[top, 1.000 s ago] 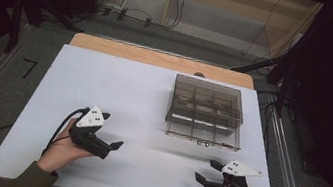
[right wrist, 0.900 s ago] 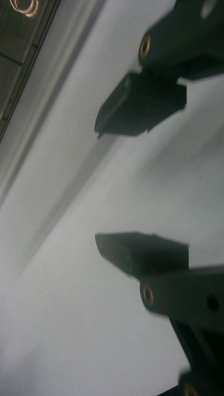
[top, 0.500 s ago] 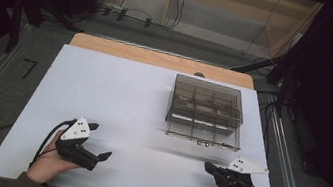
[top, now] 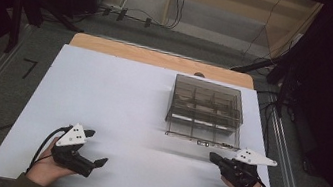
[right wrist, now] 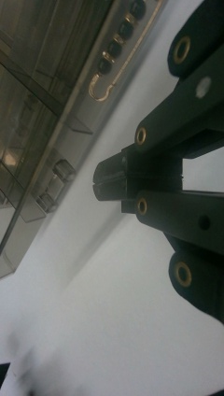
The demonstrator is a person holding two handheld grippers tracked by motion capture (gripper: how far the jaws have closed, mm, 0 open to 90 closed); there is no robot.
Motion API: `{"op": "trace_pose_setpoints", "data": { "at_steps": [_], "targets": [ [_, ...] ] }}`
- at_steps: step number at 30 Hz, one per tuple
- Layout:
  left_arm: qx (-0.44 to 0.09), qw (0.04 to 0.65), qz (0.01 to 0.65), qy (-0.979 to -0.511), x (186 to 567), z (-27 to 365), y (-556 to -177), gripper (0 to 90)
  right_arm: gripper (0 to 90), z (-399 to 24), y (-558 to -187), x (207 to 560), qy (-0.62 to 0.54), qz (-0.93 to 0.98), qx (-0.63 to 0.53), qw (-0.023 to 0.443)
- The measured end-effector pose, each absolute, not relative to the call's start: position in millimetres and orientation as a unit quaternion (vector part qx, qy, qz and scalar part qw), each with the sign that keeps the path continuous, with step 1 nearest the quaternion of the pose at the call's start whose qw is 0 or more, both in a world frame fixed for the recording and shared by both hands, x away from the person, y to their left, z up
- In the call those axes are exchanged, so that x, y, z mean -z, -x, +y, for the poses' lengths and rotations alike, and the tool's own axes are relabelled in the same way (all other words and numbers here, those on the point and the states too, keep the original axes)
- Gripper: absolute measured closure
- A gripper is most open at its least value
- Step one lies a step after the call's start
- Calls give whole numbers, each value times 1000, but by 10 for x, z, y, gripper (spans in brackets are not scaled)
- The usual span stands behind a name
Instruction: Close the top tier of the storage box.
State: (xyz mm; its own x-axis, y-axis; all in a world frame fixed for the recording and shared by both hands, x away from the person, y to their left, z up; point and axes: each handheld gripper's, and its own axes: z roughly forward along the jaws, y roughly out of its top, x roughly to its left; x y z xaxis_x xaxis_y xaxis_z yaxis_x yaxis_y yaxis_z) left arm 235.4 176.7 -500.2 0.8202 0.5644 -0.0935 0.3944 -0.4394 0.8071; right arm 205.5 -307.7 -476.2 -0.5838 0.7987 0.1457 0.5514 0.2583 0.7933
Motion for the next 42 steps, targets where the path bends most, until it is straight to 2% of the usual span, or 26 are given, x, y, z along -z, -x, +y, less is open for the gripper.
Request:
{"op": "trace_pose_setpoints", "data": {
  "at_steps": [14,42],
  "targets": [
    [-95,445,286,-843,5015,1775,-2361,0,877,-3051,-2259,4726,-435,775,-430,157],
    [-90,448,290,-841,5027,1784,-2374,0,877,-3002,-2332,4668,-429,782,-419,171]
  ]
}}
